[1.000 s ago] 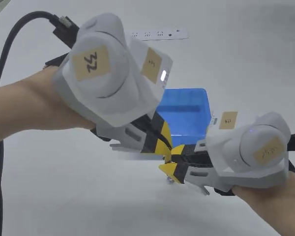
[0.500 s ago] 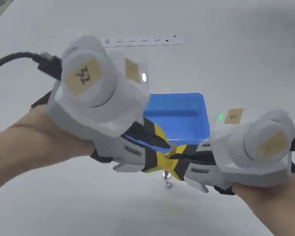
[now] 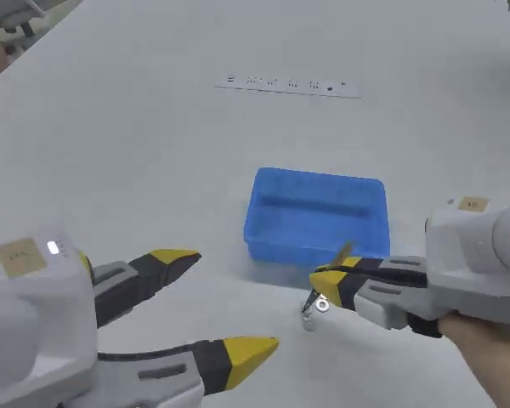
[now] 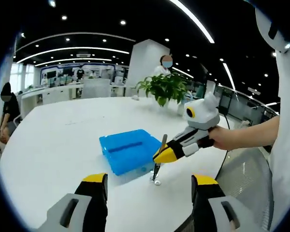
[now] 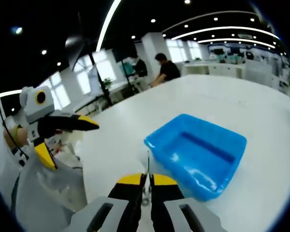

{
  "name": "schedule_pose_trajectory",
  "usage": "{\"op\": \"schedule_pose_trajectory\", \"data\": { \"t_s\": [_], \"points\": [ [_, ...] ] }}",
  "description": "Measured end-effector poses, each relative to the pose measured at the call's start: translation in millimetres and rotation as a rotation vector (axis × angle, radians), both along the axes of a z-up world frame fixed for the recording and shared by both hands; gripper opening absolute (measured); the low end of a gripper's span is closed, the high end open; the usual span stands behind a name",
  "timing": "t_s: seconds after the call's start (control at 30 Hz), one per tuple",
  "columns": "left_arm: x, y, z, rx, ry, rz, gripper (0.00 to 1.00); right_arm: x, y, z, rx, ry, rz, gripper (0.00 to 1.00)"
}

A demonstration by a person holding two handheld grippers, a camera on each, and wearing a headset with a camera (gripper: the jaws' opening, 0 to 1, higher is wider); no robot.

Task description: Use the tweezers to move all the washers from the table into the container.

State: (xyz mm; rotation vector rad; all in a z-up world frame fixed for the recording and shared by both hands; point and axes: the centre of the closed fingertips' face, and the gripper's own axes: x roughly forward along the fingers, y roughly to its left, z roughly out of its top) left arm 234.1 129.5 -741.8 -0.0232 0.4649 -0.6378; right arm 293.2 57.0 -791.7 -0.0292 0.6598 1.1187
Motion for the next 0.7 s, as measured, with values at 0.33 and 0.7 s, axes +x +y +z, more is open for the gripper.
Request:
{"op": "schedule_pose_trajectory", "data": {
  "t_s": [0.33,0.7],
  "points": [
    [4.9,-1.0,25.4,0.027,-0.231,0.067,0.79,0.0,-11.1,35.8,0.047,-0.021,-0.054,0.02],
    [7.7,17.9,74.4,-0.234,-0.387,0.187,0.87,32.8,-28.8,61.6,0.047,-0.088,-0.164,0.02]
  ]
}}
